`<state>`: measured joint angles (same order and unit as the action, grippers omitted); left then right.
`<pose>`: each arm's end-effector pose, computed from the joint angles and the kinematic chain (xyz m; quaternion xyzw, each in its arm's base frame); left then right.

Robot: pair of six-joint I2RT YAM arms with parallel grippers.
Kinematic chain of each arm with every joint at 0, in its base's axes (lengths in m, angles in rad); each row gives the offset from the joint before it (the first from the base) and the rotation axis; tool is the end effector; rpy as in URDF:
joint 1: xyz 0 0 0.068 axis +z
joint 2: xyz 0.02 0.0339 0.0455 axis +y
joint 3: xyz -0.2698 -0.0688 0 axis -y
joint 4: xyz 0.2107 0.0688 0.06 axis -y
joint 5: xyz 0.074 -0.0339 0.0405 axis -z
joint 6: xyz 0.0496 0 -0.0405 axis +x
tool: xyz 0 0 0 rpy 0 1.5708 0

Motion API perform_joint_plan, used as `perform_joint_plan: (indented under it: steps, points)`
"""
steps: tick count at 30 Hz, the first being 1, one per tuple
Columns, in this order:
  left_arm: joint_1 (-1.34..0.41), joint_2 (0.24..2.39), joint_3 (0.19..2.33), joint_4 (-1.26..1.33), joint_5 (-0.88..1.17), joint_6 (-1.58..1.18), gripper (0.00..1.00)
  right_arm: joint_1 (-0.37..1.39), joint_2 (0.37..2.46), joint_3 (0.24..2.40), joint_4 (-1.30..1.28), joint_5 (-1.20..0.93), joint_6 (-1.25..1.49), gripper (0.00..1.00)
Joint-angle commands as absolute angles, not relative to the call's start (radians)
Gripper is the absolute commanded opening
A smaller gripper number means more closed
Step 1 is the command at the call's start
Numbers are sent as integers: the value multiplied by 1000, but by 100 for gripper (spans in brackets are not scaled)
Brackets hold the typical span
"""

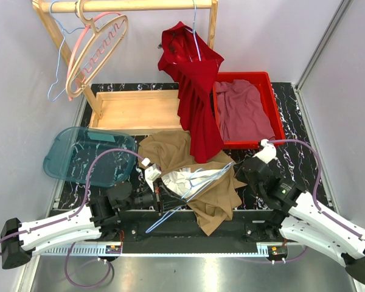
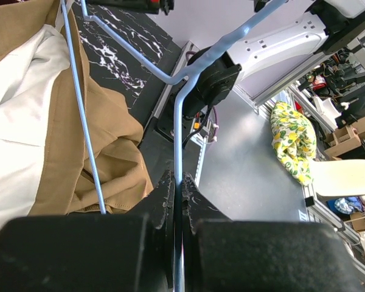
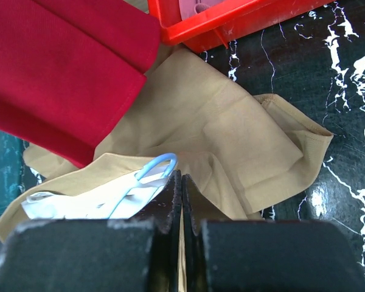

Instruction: Place the skirt on the hanger

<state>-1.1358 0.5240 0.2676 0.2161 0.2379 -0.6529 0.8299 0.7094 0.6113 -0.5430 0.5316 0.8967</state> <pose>0.0431 -0.1206 0.2482 0.2511 0.6757 -0.5899 0.3639 0.1025 0.0748 0.2585 0.1465 0.8581 0.1761 0.4596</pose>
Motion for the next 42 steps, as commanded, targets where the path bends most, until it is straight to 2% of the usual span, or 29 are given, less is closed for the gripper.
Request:
perform_joint_plan:
  steps: [1, 18, 24, 32, 38, 42]
  points:
    - [-1141, 506, 267, 327, 236, -653, 0, 827, 721, 598, -433, 543, 864, 0]
    - [-1140, 529, 262, 365, 273, -666, 0, 828, 796, 558, -282, 539, 838, 0]
    - [-1141, 552, 258, 387, 259, -666, 0, 827, 743, 529, -226, 462, 816, 0]
    - [-1141, 629, 259, 491, 247, -658, 0, 827, 736, 514, -164, 230, 738, 0]
    - [-1141, 755, 301, 537, 253, -643, 0, 827, 776, 557, -250, 155, 719, 0]
    - [-1141, 796, 308, 549, 235, -632, 0, 827, 727, 597, -417, 260, 748, 0]
